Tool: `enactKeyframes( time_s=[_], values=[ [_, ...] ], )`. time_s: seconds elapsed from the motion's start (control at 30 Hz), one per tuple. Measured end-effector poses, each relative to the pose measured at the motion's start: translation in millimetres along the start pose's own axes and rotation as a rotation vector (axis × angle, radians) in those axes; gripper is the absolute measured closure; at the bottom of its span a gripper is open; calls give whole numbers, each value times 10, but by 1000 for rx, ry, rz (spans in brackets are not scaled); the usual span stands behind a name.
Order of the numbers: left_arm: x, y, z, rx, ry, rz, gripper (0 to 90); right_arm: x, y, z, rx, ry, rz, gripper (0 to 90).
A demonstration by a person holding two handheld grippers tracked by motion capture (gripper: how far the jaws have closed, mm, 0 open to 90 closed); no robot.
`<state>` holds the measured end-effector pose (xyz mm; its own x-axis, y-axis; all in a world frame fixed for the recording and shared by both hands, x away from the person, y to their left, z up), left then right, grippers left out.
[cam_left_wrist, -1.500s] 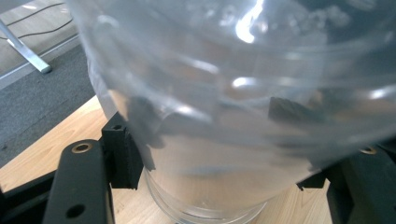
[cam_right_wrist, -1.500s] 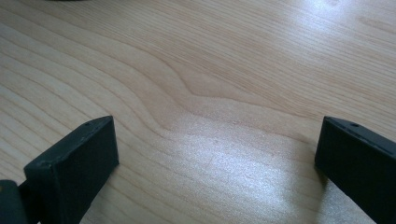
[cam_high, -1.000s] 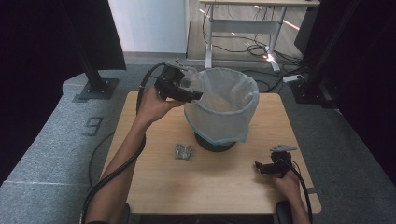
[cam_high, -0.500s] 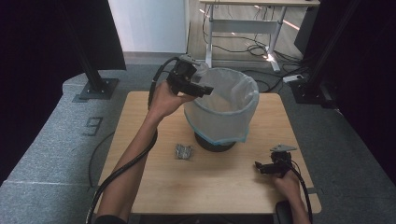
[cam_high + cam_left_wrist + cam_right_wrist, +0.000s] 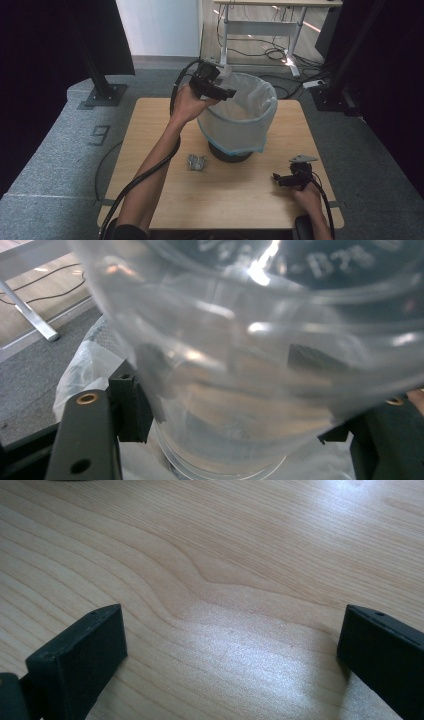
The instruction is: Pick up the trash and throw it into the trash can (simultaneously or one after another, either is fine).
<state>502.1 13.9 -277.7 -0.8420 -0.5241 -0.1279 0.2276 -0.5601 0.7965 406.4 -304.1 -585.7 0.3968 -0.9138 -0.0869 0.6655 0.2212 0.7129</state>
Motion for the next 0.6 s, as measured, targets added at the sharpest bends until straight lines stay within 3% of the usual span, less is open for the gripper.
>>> enactKeyframes(
  time_s=[0.23,0.5,0.6],
  values=[
    [13,9,-160,-14,-2,2,317,0,0,0,0,0,0,0],
    [32,-51,-333,-64,1,-7,305,1,0,0,0,0,1,0],
    [39,-67,-377,-80,1,-7,211,0,0,0,0,0,0,0]
  ],
)
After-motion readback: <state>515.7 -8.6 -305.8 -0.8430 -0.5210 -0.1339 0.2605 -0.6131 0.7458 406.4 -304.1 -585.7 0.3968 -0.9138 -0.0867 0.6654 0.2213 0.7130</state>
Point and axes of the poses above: each handheld gripper's, and its own axes: z roughly backward along the jaws, y roughly out of its top, x roughly to its right, the point moved 4 cm from there along -z, roughly forward along the jaws, and after that the axes turned 7 degrees about -z, right-handed, at the moved point
